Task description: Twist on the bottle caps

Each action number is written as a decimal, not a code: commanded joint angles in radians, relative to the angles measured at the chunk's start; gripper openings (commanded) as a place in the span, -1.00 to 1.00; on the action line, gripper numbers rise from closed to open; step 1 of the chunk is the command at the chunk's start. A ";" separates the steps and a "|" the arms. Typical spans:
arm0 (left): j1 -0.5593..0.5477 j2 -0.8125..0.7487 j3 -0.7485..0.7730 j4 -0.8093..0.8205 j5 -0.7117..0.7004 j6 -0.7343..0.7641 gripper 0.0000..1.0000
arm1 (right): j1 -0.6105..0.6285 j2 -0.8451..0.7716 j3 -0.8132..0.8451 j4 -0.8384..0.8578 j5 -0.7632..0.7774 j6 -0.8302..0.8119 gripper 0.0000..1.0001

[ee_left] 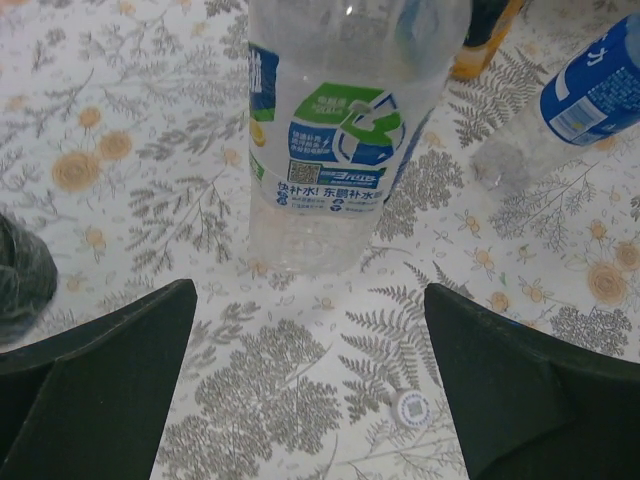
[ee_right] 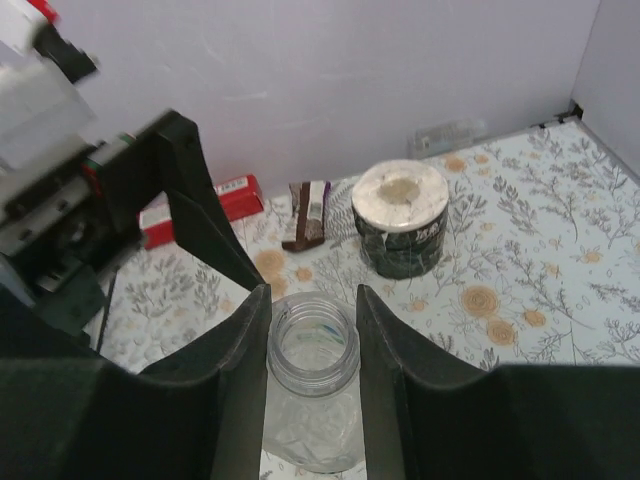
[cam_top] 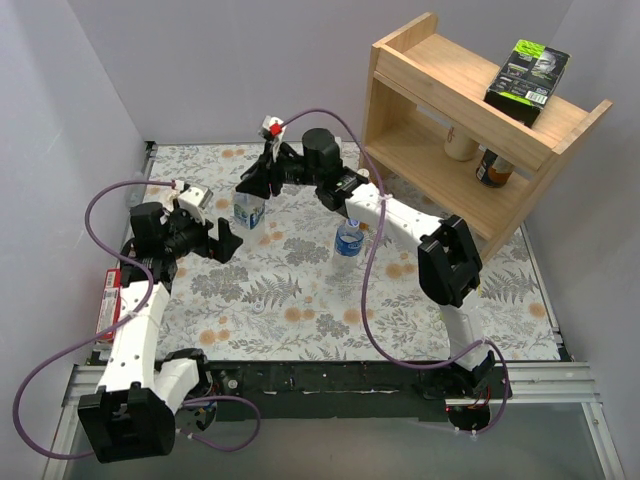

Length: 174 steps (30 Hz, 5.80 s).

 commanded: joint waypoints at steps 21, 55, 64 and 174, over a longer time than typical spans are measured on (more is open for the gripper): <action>-0.101 0.271 0.134 0.177 0.214 0.055 0.55 | -0.008 -0.094 -0.022 0.131 0.020 0.326 -0.97; -0.138 0.222 0.098 0.131 0.154 0.108 -0.80 | -0.019 -0.168 -0.058 0.122 -0.029 0.233 -0.68; -0.137 0.093 0.038 0.171 0.177 0.007 -1.00 | -0.173 -0.369 -0.019 -0.142 -0.195 0.001 0.20; -0.092 0.117 0.463 -0.372 -0.375 -0.247 -1.00 | 0.066 -0.244 0.429 -1.365 0.055 -0.777 -0.70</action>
